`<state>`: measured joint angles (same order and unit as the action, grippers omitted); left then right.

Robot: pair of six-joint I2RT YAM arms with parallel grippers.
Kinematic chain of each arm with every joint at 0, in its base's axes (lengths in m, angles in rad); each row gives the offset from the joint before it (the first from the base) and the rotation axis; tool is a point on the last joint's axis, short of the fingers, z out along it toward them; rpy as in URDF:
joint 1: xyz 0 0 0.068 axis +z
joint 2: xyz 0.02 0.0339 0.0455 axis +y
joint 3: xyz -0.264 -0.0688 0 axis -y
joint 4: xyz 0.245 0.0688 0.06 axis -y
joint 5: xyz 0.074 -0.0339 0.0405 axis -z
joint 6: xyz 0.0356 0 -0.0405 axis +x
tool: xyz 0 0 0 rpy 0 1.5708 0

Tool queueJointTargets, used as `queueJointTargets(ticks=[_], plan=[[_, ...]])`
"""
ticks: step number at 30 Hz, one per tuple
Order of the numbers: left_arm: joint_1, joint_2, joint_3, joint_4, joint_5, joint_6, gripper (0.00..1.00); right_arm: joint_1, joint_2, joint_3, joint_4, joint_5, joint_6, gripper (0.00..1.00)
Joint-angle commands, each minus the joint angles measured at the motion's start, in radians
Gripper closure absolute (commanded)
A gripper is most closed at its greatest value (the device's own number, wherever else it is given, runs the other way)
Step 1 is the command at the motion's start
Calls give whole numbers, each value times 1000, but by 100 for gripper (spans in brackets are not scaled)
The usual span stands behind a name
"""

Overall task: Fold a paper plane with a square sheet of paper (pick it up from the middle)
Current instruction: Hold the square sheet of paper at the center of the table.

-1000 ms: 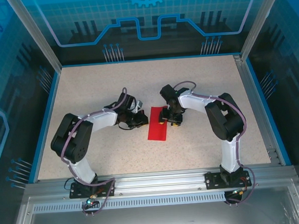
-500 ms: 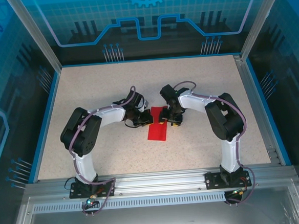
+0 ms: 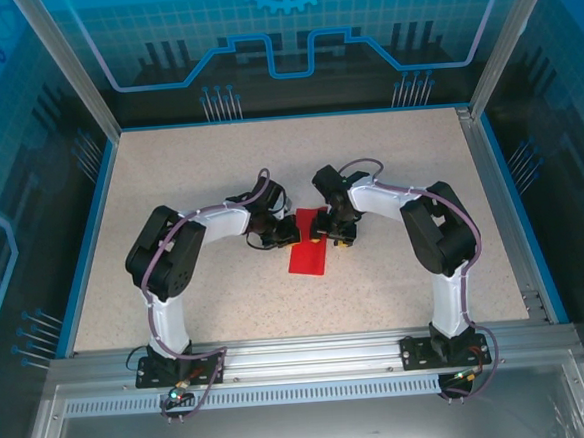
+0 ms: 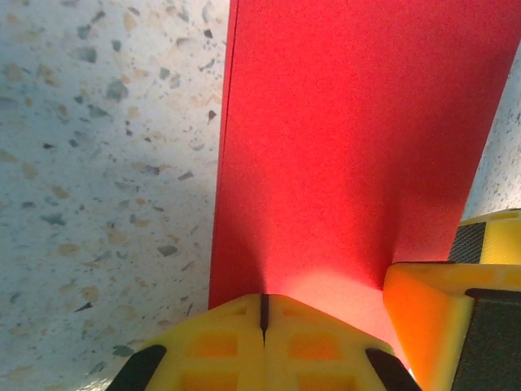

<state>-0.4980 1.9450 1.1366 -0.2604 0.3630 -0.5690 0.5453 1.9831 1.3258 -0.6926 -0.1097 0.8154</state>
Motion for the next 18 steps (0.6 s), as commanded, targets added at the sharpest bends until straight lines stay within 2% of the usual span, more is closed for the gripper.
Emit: queueJointTargets(ticks=[1,6,11,12,13,15,18], plan=[[-20,47,-8,-45,-53,27,100,10,66,-24,37,51,-15,38],[-24,42,-20,-43,-63,30,100,-6,-40,-27,55,62,-36,37],[-26,39,-21,-46,-67,36,100,-33,-228,-146,203,16,-54,37],[-26,38,-21,-45,-67,38,100,-40,-264,-181,249,-5,-51,41],[-25,38,-20,-45,-66,38,100,-45,-299,-213,300,-32,-49,52],[-25,40,-20,-41,-63,38,100,-54,-338,-279,406,-98,-43,67],[-25,42,-20,-37,-58,39,100,-53,-340,-345,562,-213,-20,93]])
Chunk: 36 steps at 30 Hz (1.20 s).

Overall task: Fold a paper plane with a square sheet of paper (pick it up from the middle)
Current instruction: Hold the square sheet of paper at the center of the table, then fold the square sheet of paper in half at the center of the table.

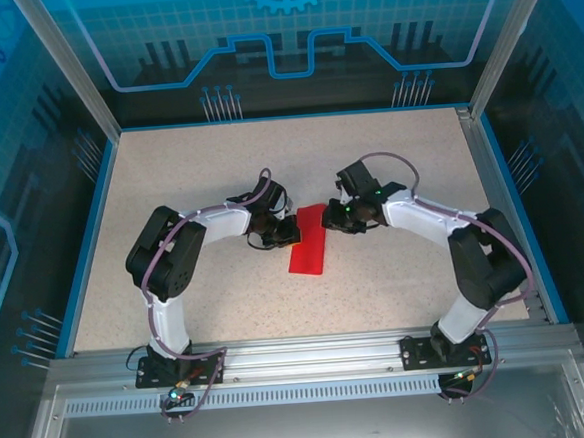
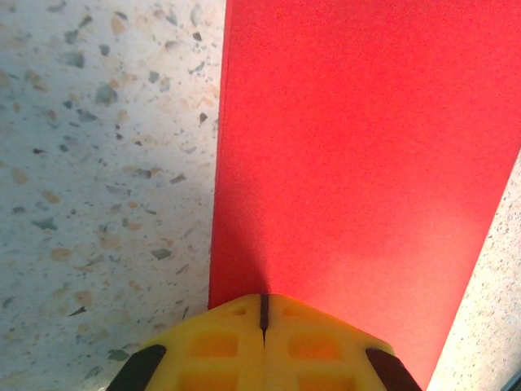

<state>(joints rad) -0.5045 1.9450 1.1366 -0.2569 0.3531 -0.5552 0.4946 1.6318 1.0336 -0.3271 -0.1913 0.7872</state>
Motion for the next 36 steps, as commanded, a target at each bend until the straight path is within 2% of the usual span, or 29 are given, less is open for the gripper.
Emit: queueJointTargets(ticks=[1,5,13,32,36], plan=[[-19,43,-18,-41,-48,27,100,-2,27,-60,223,-164,17,100],[-19,44,-18,-42,-46,29,100,4,94,-59,264,-209,25,100],[-19,43,-17,-43,-45,29,100,-11,165,-70,251,-195,-4,100],[-19,52,-21,-45,-45,35,100,-60,237,-237,355,-168,-67,100],[-19,52,-20,-47,-45,37,100,-55,176,-235,387,-207,-71,100]])
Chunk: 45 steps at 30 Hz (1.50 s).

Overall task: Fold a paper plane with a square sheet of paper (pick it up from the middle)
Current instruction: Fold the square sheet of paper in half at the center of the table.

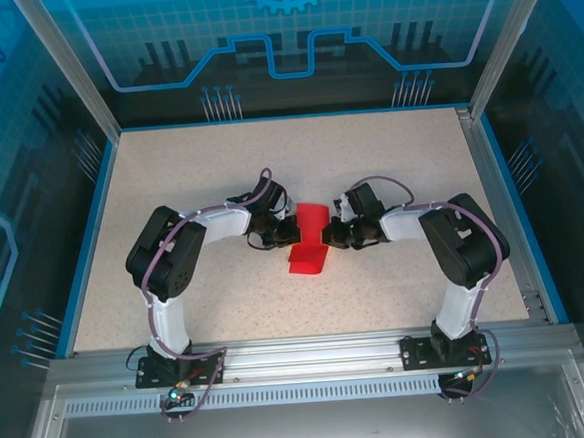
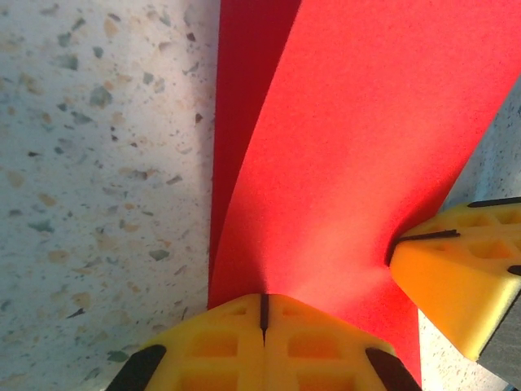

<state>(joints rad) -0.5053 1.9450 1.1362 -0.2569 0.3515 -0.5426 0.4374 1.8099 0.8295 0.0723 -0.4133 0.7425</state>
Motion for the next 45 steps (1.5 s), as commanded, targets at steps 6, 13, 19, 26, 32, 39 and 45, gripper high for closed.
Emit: queueJointTargets(ticks=[6,13,19,26,32,39,45], plan=[[-17,54,-22,-46,-42,27,100,4,-118,-53,5,-32,-26,100],[-19,60,-24,-41,-38,27,100,4,-58,-102,119,-88,17,100],[-18,58,-30,-42,-36,27,100,2,-6,-134,108,-45,-1,100],[-19,55,-29,-46,-37,33,100,7,-56,-112,64,-70,-2,100],[-19,61,-24,-41,-33,27,100,46,-109,-105,97,-90,12,100],[-19,69,-24,-39,-30,27,100,46,-86,-177,121,-41,18,100],[-18,75,-24,-38,-27,27,100,44,-54,-233,155,-24,26,100]])
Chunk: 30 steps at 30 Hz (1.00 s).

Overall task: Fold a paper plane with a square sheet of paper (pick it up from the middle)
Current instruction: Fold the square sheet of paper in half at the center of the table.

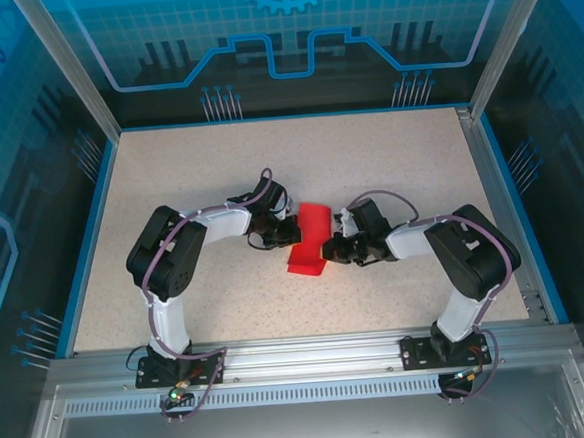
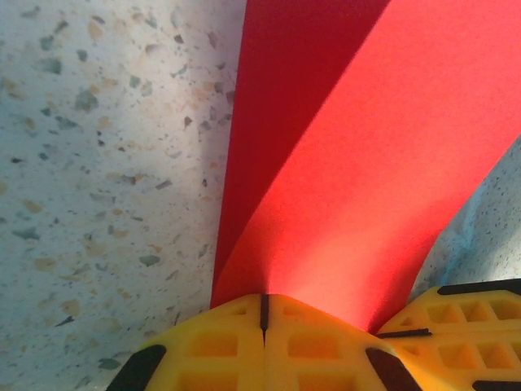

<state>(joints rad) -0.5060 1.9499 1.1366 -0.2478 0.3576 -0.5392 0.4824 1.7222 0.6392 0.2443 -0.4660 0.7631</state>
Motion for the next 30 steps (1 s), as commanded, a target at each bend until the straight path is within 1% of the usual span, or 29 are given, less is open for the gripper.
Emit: queueJointTargets(ticks=[1,7,12,17,25,27,30], plan=[[-19,70,-25,-47,-34,24,100,-2,33,-48,-10,26,7,100],[-18,69,-29,-48,-37,23,100,-4,-45,-20,-43,13,7,100],[-18,66,-32,-50,-39,23,100,9,-102,-20,-30,-13,25,100],[-18,69,-34,-45,-37,21,100,38,-73,-33,-4,-10,33,100],[-18,66,-35,-50,-42,25,100,44,25,-58,3,19,29,100],[-18,66,-35,-50,-42,27,100,43,15,-58,1,14,32,100],[-18,64,-36,-51,-42,27,100,47,-39,-52,-21,21,30,100]])
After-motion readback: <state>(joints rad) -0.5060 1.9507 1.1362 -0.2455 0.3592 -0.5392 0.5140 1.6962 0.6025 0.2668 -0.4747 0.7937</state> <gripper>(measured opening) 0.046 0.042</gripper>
